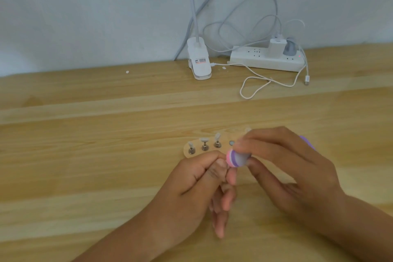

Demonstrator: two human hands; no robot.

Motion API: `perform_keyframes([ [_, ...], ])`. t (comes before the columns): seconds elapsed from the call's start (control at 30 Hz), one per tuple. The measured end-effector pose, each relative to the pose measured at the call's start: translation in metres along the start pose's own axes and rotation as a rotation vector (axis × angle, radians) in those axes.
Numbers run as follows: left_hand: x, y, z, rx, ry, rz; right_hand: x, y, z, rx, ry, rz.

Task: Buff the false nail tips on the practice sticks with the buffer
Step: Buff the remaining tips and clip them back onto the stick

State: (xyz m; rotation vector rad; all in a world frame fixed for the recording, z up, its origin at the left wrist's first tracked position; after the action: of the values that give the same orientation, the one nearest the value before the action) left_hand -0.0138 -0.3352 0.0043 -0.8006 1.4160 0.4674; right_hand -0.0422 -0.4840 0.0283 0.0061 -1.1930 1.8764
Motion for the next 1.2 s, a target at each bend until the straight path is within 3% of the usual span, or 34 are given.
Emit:
perform_keyframes([
  [0.13,-0.001,0.000,-0.001,0.006,-0.029,-0.010,0.010,0.004,-0.003,0.028,0.014,0.125],
  [0.3,0.000,0.000,0.002,-0.009,-0.034,-0.020,0.009,0.002,-0.003,0.079,-0.102,0.055],
  [0.4,0.001,0.001,0.004,-0.019,-0.053,-0.031,0.005,0.005,-0.002,0.049,0.010,0.121],
  [0.5,-0.010,-0.003,0.010,-0.086,-0.126,-0.155,-0.026,-0.008,0.013,-0.052,0.096,-0.089],
  [0.6,-0.028,-0.016,0.023,-0.227,-0.355,-0.334,-0.043,-0.014,0.024,-0.142,0.091,-0.247],
  [0.73,-0.038,-0.039,0.028,-0.326,-0.731,-0.424,-0.048,-0.012,0.018,-0.113,0.048,-0.259],
  [0.87,-0.023,-0.056,0.019,-0.286,-0.974,-0.324,-0.051,-0.010,0.018,-0.111,0.035,-0.251],
  [1.0,-0.009,-0.065,0.018,-0.245,-1.011,-0.181,-0.054,-0.010,0.017,-0.113,0.042,-0.267],
  [1.2,-0.008,-0.067,0.022,-0.268,-1.102,-0.138,-0.053,-0.009,0.014,-0.092,0.070,-0.271],
])
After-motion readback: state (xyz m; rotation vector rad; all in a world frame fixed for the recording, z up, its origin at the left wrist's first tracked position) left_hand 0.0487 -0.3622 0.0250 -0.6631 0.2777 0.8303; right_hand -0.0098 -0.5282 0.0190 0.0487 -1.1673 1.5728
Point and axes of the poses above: each hand's wrist, its own y-axis away from the middle knuckle, its own z-axis out of the back of the hand, x = y × z, the point moved 5 cm from there along -y, towards the middle knuckle, and after that the axes turned 12 degrees about -z, right-handed, at the moved point
